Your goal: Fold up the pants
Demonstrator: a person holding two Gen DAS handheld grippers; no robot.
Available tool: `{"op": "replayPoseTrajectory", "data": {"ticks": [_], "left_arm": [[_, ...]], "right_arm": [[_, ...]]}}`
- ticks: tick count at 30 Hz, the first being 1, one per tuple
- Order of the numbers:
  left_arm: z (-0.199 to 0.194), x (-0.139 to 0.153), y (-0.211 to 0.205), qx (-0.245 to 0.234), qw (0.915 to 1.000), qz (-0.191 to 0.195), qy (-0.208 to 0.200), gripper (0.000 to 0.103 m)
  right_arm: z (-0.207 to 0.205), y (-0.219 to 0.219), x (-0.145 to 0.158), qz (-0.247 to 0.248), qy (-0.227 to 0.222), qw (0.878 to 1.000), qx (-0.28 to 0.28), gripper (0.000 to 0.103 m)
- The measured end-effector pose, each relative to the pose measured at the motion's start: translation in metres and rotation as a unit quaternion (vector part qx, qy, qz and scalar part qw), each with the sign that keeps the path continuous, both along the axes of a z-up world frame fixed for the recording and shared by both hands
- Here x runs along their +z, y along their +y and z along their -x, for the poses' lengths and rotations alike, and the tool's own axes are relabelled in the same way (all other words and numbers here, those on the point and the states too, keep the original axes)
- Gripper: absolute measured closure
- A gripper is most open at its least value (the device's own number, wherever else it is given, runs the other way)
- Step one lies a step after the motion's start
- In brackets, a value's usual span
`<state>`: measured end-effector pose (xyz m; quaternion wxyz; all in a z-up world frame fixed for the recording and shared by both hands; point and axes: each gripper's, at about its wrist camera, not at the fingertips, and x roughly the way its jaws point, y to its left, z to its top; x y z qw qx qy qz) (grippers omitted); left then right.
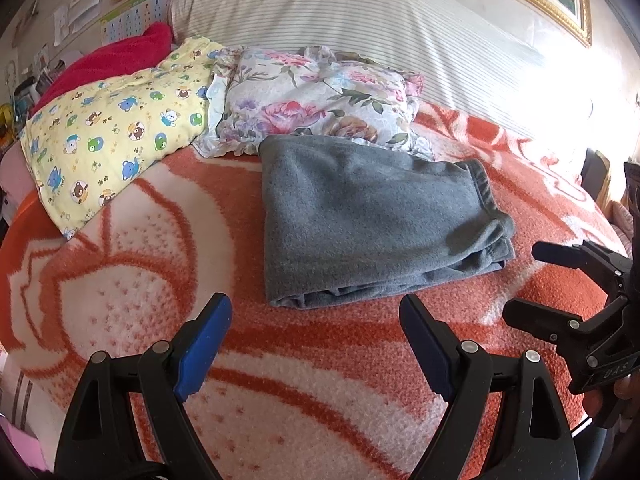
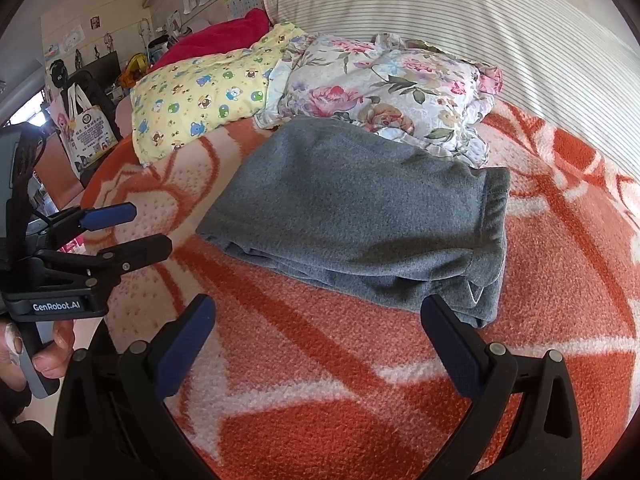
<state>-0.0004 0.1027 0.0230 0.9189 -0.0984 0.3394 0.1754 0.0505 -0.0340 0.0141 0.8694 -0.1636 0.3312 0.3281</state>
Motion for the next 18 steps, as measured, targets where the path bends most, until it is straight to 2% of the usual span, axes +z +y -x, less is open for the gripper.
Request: {"op": "replayPoseTrajectory", "data": {"ticks": [4, 18], "left_arm": [[-0.003, 0.000, 0.004, 0.001, 1.0000, -0.001, -0.010, 0.017], [-0.034, -0.011, 0.014, -0.005, 0.9999, 0.004, 0.013, 0.017]], "right_arm": [[-0.004, 0.000, -0.001, -0.003, 0.003, 1.000, -0.003, 0.001], [-0.030, -0.005, -0.006, -0.009, 0.019, 1.000, -0.010, 0.001]]}}
